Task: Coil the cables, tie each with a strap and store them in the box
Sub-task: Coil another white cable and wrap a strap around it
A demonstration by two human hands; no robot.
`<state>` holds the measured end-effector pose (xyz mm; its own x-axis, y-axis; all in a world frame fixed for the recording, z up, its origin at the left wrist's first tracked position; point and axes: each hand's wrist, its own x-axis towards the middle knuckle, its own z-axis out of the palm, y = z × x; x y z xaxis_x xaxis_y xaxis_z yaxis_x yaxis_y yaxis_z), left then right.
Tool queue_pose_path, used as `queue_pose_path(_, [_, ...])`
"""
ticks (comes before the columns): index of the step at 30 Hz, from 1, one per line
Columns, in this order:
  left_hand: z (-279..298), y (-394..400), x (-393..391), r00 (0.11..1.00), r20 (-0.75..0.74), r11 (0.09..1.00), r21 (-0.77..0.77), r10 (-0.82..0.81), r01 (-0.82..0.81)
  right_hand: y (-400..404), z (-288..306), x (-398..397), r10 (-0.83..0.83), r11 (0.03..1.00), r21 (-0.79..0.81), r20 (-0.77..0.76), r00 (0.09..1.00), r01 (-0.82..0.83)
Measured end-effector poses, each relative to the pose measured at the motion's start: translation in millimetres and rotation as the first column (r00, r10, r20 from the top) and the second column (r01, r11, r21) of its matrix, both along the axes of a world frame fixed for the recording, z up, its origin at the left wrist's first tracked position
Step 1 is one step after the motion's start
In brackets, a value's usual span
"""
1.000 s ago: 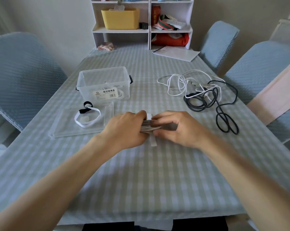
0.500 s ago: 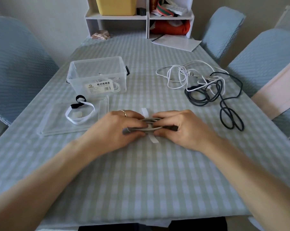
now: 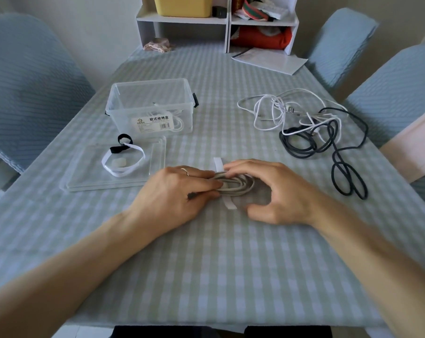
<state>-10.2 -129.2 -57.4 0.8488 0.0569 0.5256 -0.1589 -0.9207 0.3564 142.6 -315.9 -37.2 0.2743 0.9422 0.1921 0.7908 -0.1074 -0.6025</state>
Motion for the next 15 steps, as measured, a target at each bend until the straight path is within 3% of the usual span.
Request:
queue_pose_path(5, [-2, -3, 0, 1.0, -0.015, 1.0, -0.028, 0.01, -0.01, 2, -9, -7, -0.003, 0.973, 0.229, 0.087, 0.996, -0.017])
queue_pose_path(8, [-1, -4, 0, 0.999, -0.035, 0.999, -0.045, -0.004, 0.002, 8, -9, -14, -0.054, 0.946, 0.321, 0.037, 0.998, 0.039])
queue_pose_path(15, [-1, -6, -2, 1.0, 0.01, 1.0, 0.015, -0.006, 0.006, 26, -11, -14, -0.272, 0.933, 0.192, -0.183, 0.945, 0.305])
